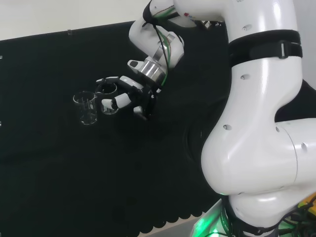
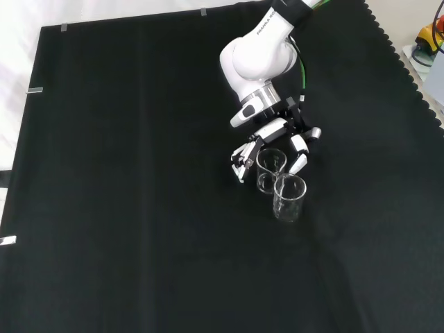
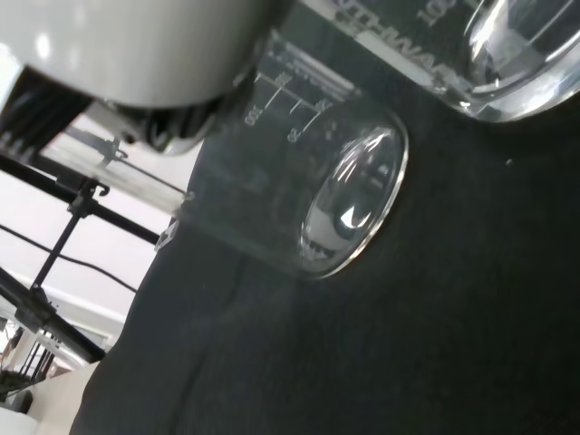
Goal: Pick up the beaker on the right.
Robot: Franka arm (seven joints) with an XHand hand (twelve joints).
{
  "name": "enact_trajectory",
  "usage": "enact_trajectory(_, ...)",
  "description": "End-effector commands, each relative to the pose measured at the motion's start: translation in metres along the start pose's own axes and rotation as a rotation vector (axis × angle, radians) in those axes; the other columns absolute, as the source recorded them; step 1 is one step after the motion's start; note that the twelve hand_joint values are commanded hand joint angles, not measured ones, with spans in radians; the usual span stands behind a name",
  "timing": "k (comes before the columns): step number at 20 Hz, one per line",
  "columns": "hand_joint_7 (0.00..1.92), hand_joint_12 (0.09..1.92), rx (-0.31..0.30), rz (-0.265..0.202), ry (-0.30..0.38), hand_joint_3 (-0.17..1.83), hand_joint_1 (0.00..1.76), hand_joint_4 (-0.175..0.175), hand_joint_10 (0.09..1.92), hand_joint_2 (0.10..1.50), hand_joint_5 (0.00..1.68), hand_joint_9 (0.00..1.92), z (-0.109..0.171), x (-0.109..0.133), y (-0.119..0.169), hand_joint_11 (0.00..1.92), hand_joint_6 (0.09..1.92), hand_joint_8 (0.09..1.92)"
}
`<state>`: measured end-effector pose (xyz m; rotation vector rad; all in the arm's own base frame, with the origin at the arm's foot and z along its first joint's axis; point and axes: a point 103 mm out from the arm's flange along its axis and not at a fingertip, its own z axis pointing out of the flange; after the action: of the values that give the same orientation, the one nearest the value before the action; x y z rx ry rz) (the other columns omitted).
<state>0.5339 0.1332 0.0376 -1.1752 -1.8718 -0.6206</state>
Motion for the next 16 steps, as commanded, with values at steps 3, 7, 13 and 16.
enact_trajectory(3,0.39,1.35,0.001,-0.008,-0.010,1.10,0.95,-0.059,0.63,0.28,0.52,0.45,0.0023,0.0022,0.0022,0.00,0.09,0.68)
enact_trajectory(7,0.60,1.33,-0.026,-0.002,-0.031,1.08,1.03,-0.038,0.57,0.31,0.58,0.60,0.0032,0.0038,0.0029,0.07,0.78,0.66)
enact_trajectory(13,1.10,1.25,-0.082,0.028,-0.088,0.89,1.22,0.020,0.60,0.60,1.06,0.96,0.0014,0.0047,0.0022,0.43,1.13,0.85)
enact_trajectory(16,1.22,1.16,-0.103,0.039,-0.100,0.93,1.27,0.035,0.62,0.57,1.10,1.06,0.0001,0.0050,0.0030,0.63,1.14,0.85)
